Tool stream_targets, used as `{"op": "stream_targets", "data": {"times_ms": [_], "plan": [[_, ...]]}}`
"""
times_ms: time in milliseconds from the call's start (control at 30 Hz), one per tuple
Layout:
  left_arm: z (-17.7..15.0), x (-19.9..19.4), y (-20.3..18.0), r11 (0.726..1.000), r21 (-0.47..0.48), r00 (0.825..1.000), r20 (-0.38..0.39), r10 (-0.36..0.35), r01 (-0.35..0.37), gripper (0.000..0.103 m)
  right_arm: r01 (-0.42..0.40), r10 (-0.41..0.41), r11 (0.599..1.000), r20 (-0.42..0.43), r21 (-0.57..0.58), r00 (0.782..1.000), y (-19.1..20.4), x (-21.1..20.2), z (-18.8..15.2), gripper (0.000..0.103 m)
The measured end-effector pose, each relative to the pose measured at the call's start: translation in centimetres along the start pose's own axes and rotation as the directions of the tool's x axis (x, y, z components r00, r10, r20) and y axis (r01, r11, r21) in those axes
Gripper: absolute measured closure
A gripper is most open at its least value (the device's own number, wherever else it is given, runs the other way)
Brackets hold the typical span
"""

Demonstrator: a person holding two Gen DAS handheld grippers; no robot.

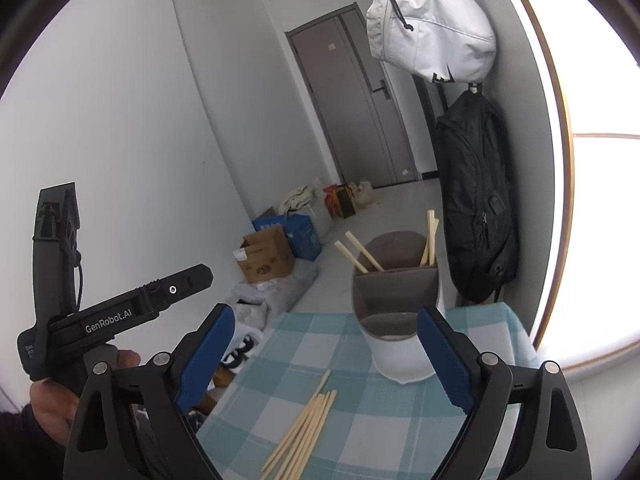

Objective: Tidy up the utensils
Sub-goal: 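Open both tools over the white holder, dropping the chopsticks inside, then lower both open tools back to the chopstick pile on the cloth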

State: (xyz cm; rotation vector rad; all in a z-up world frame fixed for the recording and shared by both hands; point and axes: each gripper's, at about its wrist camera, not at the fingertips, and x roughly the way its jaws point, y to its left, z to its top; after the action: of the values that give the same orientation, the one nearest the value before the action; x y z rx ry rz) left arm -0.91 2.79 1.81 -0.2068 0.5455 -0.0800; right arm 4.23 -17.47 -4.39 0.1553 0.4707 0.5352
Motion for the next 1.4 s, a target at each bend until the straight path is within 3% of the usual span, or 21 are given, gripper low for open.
{"op": "stream_targets", "data": {"times_ms": [200, 367, 500, 633, 767, 833, 867, 900, 967, 1133, 1300, 1400], "plan": [[-1.6, 1.8, 1.8, 1.000, 0.015, 1.000, -0.024, 0.005, -0.005, 0.018, 0.023, -0.024, 0.999, -0.050, -0.023, 0.998, 0.8, 2.1, -1.6, 0.000], [-2.8, 3.3, 4.1, 1.000, -0.007, 0.999, -0.050, 0.013, -0.014, 0.017, 0.017, -0.021, 1.000, -0.177, -0.023, 0.984, 0.9, 5.7, -2.8, 0.000], [-3.3, 4.4, 5.7, 1.000, -0.022, 0.997, -0.076, 0.015, -0.016, 0.017, 0.032, -0.038, 0.999, -0.287, -0.023, 0.957, 0.9, 8.6, -4.4, 0.000], [-3.7, 5.4, 7.7, 0.995, -0.096, 0.990, -0.140, -0.002, -0.011, 0.017, 0.098, -0.113, 0.994, -0.434, -0.056, 0.894, 0.9, 12.3, -6.3, 0.001], [-4.2, 6.3, 9.1, 0.991, -0.128, 0.983, -0.184, 0.019, -0.043, 0.017, 0.109, -0.124, 0.992, -0.536, -0.061, 0.835, 0.6, 15.4, -7.7, 0.025], [-4.3, 6.6, 9.6, 0.988, -0.144, 0.980, -0.195, 0.030, -0.059, 0.017, 0.099, -0.094, 0.995, -0.601, -0.025, 0.794, 0.3, 17.3, -8.5, 0.045], [-4.3, 6.7, 10.0, 0.986, -0.154, 0.980, -0.199, 0.030, -0.061, 0.017, 0.103, -0.077, 0.995, -0.633, 0.004, 0.770, 0.1, 18.3, -9.0, 0.060], [-4.3, 6.7, 10.4, 0.984, -0.162, 0.979, -0.201, 0.034, -0.067, 0.017, 0.109, -0.071, 0.994, -0.653, 0.019, 0.754, 0.1, 18.9, -9.3, 0.068], [-4.3, 6.6, 11.1, 0.979, -0.181, 0.977, -0.207, 0.049, -0.088, 0.017, 0.119, -0.077, 0.993, -0.676, 0.016, 0.732, 0.3, 20.1, -9.6, 0.069], [-4.3, 6.6, 12.8, 0.963, -0.255, 0.975, -0.220, 0.032, -0.089, 0.017, 0.175, -0.153, 0.984, -0.682, -0.036, 0.715, 0.8, 21.6, -9.2, 0.075], [-4.4, 6.9, 12.8, 0.958, -0.274, 0.972, -0.232, 0.023, -0.088, 0.017, 0.226, -0.217, 0.971, -0.706, -0.083, 0.674, 0.9, 22.9, -9.3, 0.084], [-4.4, 7.1, 12.9, 0.958, -0.271, 0.971, -0.239, 0.023, -0.090, 0.017, 0.246, -0.262, 0.961, -0.698, -0.125, 0.667, 1.1, 23.0, -9.4, 0.089]]}}
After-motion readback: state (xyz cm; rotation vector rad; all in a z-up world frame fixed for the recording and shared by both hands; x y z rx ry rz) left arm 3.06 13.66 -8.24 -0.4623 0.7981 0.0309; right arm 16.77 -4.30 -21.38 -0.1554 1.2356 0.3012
